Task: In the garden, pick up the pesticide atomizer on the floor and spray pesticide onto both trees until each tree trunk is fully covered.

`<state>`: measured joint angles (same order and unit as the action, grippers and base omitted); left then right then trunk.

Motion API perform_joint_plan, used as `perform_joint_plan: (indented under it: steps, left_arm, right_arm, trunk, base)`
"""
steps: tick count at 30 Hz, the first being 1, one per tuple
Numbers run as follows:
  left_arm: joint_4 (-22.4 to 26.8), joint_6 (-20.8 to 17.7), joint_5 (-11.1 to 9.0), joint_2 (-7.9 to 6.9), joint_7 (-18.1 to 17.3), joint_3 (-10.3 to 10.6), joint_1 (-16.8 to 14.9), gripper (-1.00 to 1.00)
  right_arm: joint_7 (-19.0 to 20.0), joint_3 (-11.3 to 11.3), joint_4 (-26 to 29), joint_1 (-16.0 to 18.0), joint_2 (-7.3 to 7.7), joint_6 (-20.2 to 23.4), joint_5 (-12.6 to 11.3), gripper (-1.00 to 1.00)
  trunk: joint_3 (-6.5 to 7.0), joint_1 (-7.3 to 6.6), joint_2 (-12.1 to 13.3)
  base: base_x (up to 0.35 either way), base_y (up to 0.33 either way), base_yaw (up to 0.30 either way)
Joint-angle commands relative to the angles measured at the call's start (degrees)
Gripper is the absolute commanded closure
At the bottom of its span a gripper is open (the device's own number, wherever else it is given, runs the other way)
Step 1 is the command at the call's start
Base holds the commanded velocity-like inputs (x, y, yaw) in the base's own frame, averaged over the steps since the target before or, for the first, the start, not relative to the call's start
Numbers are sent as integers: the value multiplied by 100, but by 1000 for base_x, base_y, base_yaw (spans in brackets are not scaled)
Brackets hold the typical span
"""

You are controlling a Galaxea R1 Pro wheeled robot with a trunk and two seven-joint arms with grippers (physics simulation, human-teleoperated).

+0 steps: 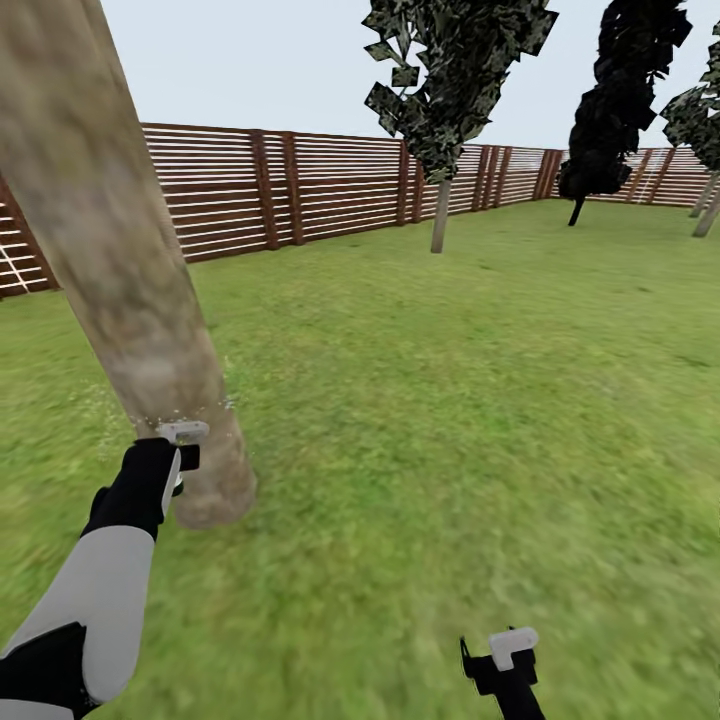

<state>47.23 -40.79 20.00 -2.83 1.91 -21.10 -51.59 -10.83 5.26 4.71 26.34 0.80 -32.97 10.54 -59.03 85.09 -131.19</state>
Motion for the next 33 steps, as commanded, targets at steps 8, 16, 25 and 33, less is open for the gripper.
perform_joint_plan:
  steps: [8, 16, 25, 33]
  left_arm:
    - [1, -25, 2, -20, 29, -31, 9, 100]
    - [-58, -18, -4, -58, 295, -36, 20, 100]
    - [-82, -17, -22, -9, 319, -58, 18, 100]
    - [-91, 29, -19, -78, 636, -279, 300, 100]
  right_arm:
    - [-56, 45, -2, 3, 8, 1, 36, -100]
    - [-60, 45, 0, 3, 3, 1, 36, -100]
    - [-60, 45, -4, 3, 2, 1, 36, -100]
    - [-60, 45, -4, 3, 4, 2, 36, -100]
  trunk:
    - [-5, -1, -2]
    - [-5, -1, -2]
    - [-5, -1, -2]
    - [-5, -1, -2]
  base:
    - [17, -274, 3]
    - [164, -248, 145]
    - [126, -253, 258]
    - [51, -192, 59]
